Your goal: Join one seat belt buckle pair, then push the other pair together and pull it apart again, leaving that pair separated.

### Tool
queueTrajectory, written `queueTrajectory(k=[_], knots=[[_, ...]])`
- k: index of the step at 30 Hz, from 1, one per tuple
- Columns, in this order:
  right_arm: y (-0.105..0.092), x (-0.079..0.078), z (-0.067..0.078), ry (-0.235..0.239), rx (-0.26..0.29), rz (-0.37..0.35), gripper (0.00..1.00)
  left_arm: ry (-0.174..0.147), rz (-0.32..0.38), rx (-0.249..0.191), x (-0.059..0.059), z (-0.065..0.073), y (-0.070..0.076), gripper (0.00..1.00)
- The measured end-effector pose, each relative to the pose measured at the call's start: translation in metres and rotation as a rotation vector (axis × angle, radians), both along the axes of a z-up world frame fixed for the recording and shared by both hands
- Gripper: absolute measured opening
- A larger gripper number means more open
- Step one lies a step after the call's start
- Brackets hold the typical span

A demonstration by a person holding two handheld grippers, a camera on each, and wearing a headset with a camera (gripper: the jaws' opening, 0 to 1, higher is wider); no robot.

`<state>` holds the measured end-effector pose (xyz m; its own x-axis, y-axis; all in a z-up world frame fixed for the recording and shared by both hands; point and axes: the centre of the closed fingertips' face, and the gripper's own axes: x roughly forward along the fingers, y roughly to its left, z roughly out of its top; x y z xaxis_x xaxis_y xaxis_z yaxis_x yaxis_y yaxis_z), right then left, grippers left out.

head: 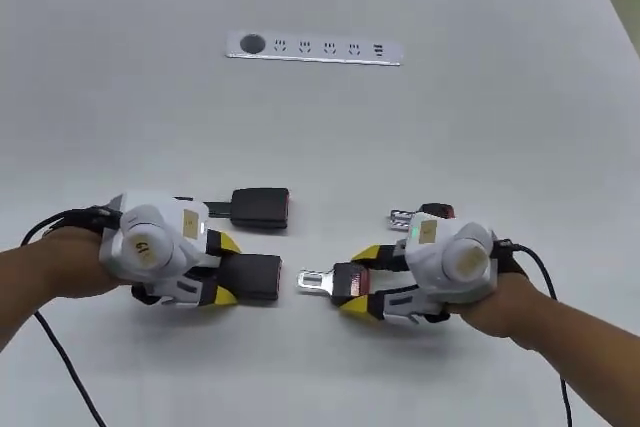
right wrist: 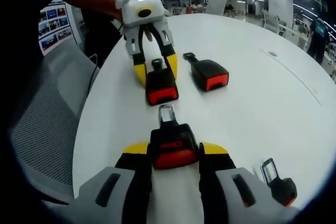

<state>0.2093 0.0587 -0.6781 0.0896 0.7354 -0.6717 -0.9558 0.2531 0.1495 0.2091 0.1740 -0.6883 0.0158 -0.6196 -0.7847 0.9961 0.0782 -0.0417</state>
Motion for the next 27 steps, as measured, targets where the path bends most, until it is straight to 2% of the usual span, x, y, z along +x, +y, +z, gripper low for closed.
queueTrajectory(k=[2, 3, 4, 5, 6, 9, 10, 11, 18, 22, 25, 26, 27], knots=[[0.009, 0.003, -0.003, -0.004, 0.003, -0.014, 0.33, 0.001, 0.001, 0.000, 0.000, -0.001, 0.000, 0.33], [0.017, 0.002, -0.005, -0.001, 0.007, -0.007, 0.33, 0.001, 0.000, 0.002, 0.000, -0.001, 0.001, 0.33], [0.017, 0.000, -0.006, -0.005, -0.005, 0.006, 0.33, 0.002, -0.004, 0.005, -0.001, -0.001, 0.001, 0.33], [0.020, 0.000, -0.005, -0.024, -0.007, 0.022, 0.33, 0.008, 0.008, 0.006, 0.000, -0.001, 0.002, 0.33], [0.025, -0.001, -0.004, -0.007, 0.005, 0.017, 0.33, 0.008, 0.002, 0.007, 0.000, -0.002, 0.002, 0.33], [0.035, -0.001, -0.006, -0.024, -0.008, 0.037, 0.33, 0.004, -0.002, 0.017, -0.001, -0.003, 0.002, 0.33], [0.035, 0.001, -0.006, -0.076, -0.029, 0.086, 0.33, 0.004, -0.006, 0.012, -0.001, -0.003, 0.001, 0.33], [0.033, -0.002, -0.007, -0.027, -0.013, 0.048, 0.33, 0.006, -0.002, 0.015, -0.001, -0.003, 0.002, 0.33], [0.039, -0.004, -0.009, -0.027, 0.002, 0.043, 0.33, 0.001, -0.012, 0.033, -0.001, -0.002, 0.000, 0.33], [0.045, -0.001, -0.016, -0.020, 0.005, 0.043, 0.33, 0.002, -0.012, 0.047, -0.001, -0.003, -0.001, 0.32], [0.054, 0.000, -0.013, -0.023, 0.002, 0.041, 0.33, 0.004, -0.012, 0.064, 0.000, -0.003, -0.002, 0.32], [0.054, 0.002, -0.011, -0.042, -0.007, 0.068, 0.33, 0.011, -0.040, 0.079, -0.002, -0.004, -0.002, 0.32], [0.052, 0.003, -0.012, -0.017, -0.004, 0.052, 0.33, 0.006, -0.027, 0.086, 0.000, -0.005, -0.002, 0.32]])
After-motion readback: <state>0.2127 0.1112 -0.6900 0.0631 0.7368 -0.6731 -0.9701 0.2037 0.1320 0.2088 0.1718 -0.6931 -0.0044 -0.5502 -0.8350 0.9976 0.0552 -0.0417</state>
